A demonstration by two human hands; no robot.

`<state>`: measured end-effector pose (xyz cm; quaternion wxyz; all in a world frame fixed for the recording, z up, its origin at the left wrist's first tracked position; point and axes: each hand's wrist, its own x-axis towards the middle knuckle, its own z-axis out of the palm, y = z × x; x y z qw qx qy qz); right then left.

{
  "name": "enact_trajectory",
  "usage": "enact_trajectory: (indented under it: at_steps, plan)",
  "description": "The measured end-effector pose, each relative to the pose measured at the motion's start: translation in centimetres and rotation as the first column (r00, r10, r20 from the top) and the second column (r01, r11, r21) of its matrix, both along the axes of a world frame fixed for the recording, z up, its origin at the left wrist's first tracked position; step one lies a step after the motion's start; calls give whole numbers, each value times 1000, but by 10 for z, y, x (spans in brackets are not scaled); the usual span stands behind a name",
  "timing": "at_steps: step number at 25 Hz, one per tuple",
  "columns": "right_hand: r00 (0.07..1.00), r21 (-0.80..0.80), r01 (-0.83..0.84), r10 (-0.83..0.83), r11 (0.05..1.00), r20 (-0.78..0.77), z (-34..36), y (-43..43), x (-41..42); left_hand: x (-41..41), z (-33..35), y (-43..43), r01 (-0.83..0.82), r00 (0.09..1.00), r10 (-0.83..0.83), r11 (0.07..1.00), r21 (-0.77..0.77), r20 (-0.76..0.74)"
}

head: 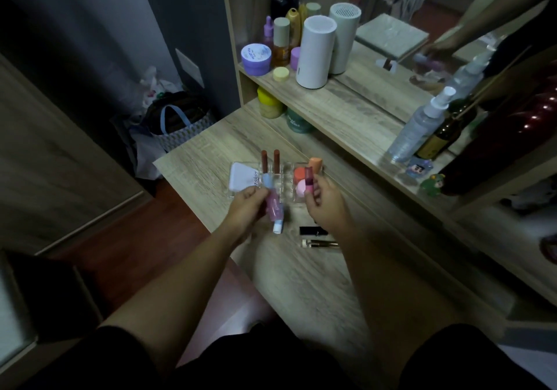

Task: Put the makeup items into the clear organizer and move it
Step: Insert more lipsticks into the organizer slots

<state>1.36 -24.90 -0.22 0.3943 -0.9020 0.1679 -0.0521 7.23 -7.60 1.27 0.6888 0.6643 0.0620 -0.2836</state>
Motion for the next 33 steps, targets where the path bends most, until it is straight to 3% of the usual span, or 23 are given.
enact_trajectory:
  at_steps: [4,8,11,14,18,26,33]
  plan:
    - [995,207,93,-99,974,21,9,5,13,27,16,13,17,1000,-16,997,-79,14]
    - [976,429,162,-207,889,61,24,1,28,52,27,17,35,999,-34,996,-81,24]
    - [964,507,165,-247,846,98,33,-5,37,67,34,19,101,978,-100,995,5,184]
    - [970,460,117,-202,880,139,37,-7,42,75,33,22,158,883,-239,962,224,404]
    - [971,351,139,-197,926,134,35,-7,50,76,26,18,70,743,-338,897,435,578]
    - [980,235,118,-151,965,129,23,-8,69,72,10,11,14,707,-382,849,528,595]
    - [996,122,57,-65,991,63,14,-9,74,73,10,10,66,654,-463,823,564,598]
